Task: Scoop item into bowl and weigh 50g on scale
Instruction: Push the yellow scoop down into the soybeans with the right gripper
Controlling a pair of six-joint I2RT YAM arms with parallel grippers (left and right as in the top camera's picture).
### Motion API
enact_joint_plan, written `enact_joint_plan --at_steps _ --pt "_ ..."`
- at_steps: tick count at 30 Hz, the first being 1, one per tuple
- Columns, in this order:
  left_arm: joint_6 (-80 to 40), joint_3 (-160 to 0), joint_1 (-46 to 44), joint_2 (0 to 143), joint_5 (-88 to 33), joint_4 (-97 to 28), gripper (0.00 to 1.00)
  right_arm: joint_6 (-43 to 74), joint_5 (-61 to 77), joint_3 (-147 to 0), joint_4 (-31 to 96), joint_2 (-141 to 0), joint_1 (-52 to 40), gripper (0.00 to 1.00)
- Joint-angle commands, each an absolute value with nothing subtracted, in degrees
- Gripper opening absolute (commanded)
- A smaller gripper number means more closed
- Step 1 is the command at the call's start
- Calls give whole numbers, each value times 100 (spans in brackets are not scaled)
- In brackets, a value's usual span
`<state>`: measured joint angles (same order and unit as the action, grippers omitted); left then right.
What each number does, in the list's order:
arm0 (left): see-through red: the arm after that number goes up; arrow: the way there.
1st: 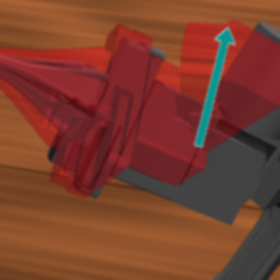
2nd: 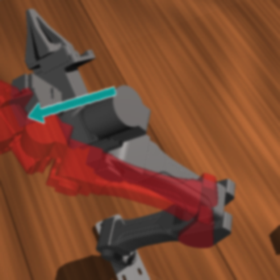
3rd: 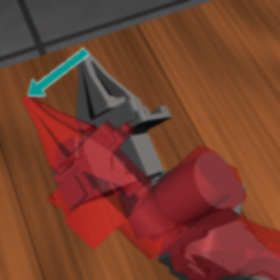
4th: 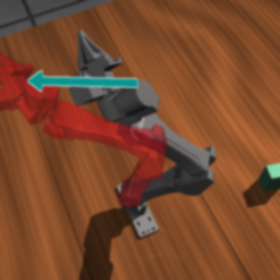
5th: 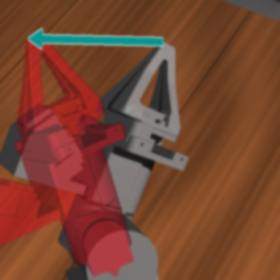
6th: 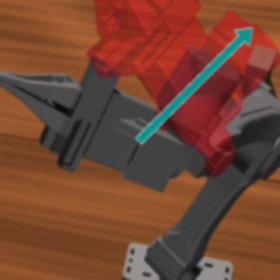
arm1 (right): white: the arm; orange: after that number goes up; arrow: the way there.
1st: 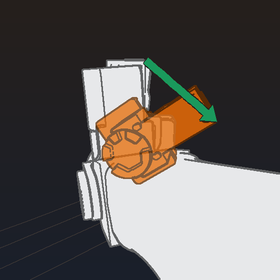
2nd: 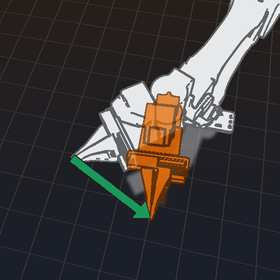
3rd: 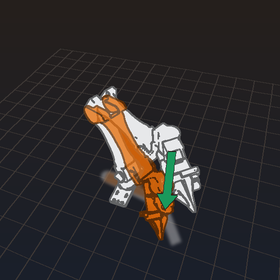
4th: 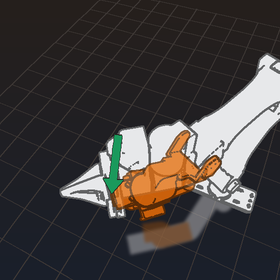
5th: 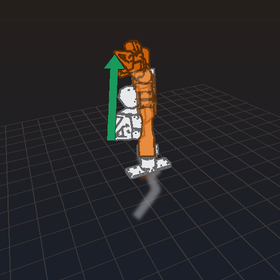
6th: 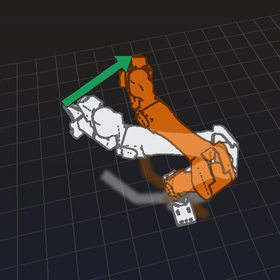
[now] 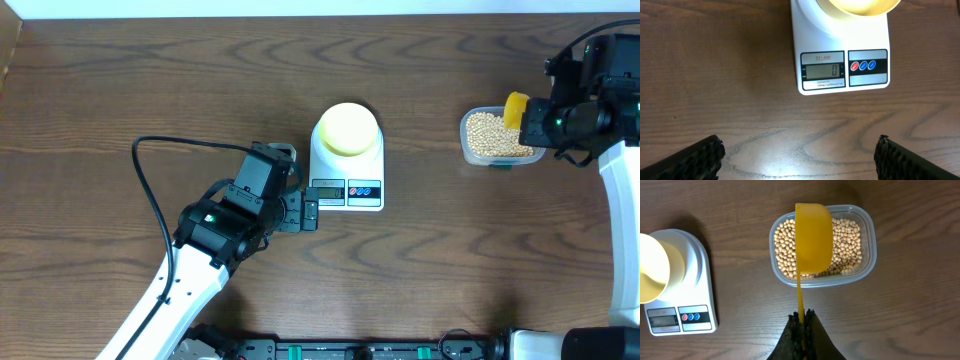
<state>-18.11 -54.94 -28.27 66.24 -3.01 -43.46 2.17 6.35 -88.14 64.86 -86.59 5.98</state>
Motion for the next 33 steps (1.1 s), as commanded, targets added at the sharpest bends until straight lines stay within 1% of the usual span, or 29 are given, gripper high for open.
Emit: enact_joint_plan --at_steps 1,19,24,33 --pt "-1741 -5500 -2799 6624 -209 -4348 98 8 591 -8914 6416 -8628 635 1" --pt "-1739 -5500 -2799 6624 -209 -4348 98 -117 593 -8914 6252 -8628 635 1" --pt "-1741 -5500 -2799 6624 -209 -4348 98 -117 589 -8912 6466 -8628 635 1" --pt "-1741 -5502 -2799 6624 -209 -4348 98 80 -419 -8847 6904 -8768 637 1"
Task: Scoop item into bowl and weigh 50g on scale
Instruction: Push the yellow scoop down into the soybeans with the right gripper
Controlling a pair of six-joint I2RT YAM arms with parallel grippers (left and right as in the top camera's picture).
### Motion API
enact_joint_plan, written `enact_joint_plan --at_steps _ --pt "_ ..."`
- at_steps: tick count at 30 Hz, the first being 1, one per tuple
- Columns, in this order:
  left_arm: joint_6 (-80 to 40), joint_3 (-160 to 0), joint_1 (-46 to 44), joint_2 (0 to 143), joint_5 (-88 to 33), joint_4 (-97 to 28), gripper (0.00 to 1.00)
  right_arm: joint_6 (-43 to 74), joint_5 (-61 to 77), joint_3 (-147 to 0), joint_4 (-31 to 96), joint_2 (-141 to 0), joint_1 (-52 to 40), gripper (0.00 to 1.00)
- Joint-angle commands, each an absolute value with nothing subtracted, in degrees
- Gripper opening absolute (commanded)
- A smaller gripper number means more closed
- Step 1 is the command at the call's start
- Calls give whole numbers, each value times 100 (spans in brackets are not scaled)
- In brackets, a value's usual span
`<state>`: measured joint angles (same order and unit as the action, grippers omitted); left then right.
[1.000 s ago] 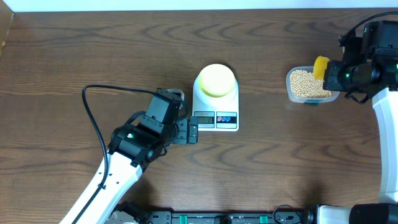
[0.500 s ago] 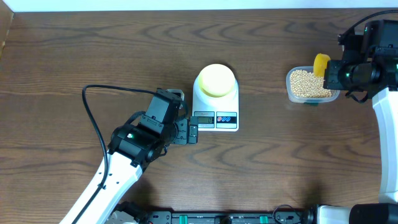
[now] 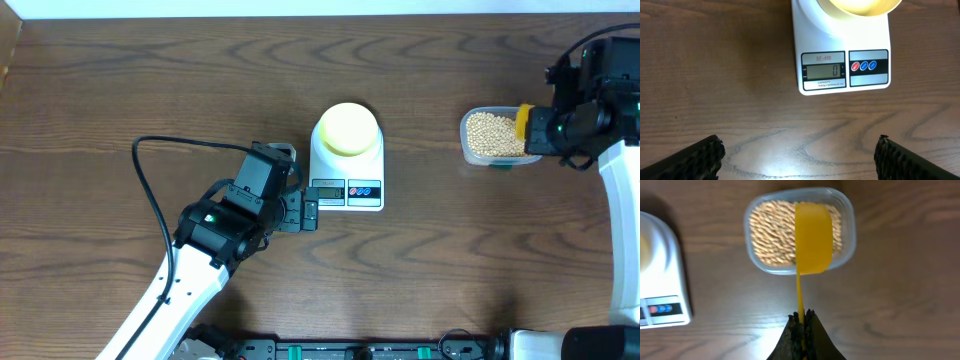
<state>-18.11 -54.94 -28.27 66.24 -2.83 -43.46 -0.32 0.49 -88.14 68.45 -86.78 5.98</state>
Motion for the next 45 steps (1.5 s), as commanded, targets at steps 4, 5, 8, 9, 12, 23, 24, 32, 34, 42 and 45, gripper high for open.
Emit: enact_joint_plan --at_steps 4,5,8,9,12,23,24,32,34,42,45 --pt "-1741 -5500 -2799 6624 -207 -4348 98 80 -419 -8737 6823 -8777 703 2" --pt "-1741 -5502 -2799 6624 -207 -4348 98 89 -399 -8709 6812 -8779 729 1" --pt "-1741 -5500 -2799 6624 -209 -4348 98 215 -390 -8538 6805 -8790 757 1" --pt "-1741 -5502 -2799 6624 -209 -4348 98 211 -392 -8460 6783 -8790 757 1" --pt "-1739 -5502 -2799 6624 -209 -4348 98 213 -392 -8187 6514 -8790 757 1" --pt "-1741 -5502 -2799 6624 -209 -4348 98 392 -1 -7861 5561 -8816 757 1" --pt "-1741 -5500 -2799 6624 -209 -4348 98 429 -1 -7832 5496 -8820 757 1" --pt "-1741 -5500 -2799 6624 -209 -4348 98 679 165 -7452 5251 -8820 755 1" --pt "-1741 -5502 -2799 6624 -209 -4348 98 679 209 -7376 5231 -8820 755 1" --pt "-1741 -5502 -2799 6624 -207 -4348 98 681 211 -6772 4493 -8820 751 1" --pt "-1741 -5502 -2799 6624 -207 -4348 98 683 215 -6726 4451 -8820 751 1"
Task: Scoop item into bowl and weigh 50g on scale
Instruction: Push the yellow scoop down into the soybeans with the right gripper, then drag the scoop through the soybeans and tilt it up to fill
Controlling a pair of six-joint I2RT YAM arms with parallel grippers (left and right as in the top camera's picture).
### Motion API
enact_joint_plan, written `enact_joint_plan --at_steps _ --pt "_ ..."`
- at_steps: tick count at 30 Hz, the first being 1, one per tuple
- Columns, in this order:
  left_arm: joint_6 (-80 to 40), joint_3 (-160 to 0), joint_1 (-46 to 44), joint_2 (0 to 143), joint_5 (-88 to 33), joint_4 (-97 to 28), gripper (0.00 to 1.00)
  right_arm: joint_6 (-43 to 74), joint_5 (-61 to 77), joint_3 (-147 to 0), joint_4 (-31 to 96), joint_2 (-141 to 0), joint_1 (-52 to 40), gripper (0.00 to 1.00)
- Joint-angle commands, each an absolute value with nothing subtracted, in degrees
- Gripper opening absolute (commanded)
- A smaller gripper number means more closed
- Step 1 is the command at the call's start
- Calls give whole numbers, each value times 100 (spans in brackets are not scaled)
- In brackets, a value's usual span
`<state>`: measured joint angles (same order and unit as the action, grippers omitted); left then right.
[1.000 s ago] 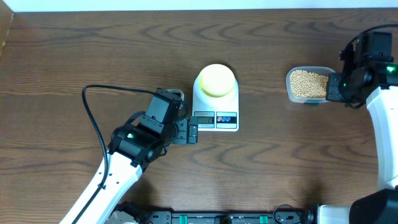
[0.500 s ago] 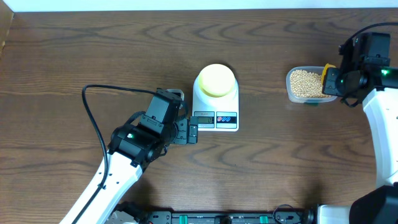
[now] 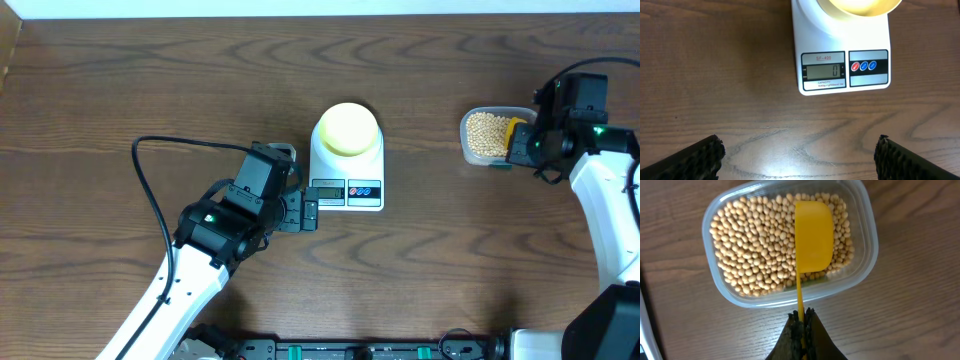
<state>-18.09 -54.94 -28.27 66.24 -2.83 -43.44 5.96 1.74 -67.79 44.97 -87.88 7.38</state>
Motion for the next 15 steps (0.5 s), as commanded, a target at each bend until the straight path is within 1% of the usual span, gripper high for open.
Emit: enact_joint_plan --at_steps 1,4,9,15 --pt "-1741 -5500 -2799 6624 -209 -4348 98 683 215 -6726 4451 -8820 751 1" --pt "-1741 -5502 -2799 6624 -209 -4348 98 683 244 -6724 4453 -8820 751 1" --pt "-1741 -5500 -2799 6624 -209 -4348 98 681 913 -6657 4366 -8831 751 1" --pt "-1741 -5500 -2799 6624 -209 -4348 98 757 1260 -6652 4351 -8849 751 1"
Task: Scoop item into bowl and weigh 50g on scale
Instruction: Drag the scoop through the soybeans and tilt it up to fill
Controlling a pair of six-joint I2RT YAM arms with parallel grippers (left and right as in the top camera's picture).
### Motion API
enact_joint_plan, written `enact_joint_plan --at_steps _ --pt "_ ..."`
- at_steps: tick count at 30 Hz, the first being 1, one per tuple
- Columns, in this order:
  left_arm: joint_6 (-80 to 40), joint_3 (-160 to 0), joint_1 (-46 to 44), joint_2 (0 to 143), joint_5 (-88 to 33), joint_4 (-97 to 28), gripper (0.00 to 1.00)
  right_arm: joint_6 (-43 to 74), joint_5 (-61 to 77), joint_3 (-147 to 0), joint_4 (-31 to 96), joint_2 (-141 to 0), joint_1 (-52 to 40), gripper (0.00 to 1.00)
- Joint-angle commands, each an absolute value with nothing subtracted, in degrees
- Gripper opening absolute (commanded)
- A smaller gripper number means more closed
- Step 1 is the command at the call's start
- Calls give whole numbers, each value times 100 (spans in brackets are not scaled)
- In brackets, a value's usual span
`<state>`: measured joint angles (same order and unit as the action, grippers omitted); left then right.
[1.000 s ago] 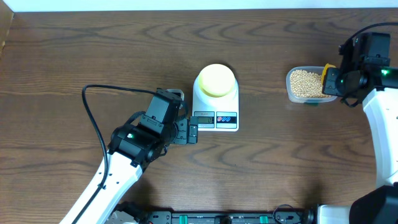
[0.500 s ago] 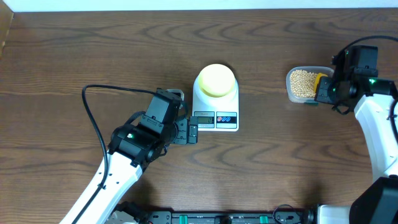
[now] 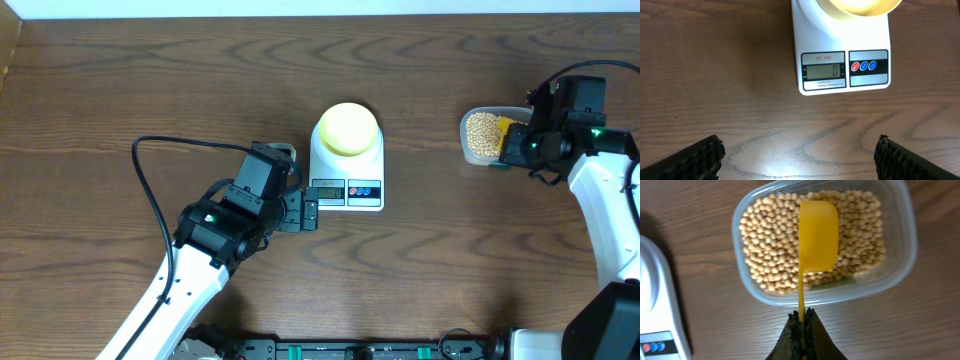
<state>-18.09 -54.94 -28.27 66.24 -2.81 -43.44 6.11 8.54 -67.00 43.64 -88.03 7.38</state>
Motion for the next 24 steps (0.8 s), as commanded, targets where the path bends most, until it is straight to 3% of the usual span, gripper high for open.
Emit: enact_joint_plan --at_steps 1,24 --pt "-1739 -5500 -2799 6624 -209 -4348 98 812 1262 -6652 4351 -8851 753 1" --pt "-1741 -5500 -2799 6624 -209 -4348 98 1994 1981 -6464 4237 -8853 836 1"
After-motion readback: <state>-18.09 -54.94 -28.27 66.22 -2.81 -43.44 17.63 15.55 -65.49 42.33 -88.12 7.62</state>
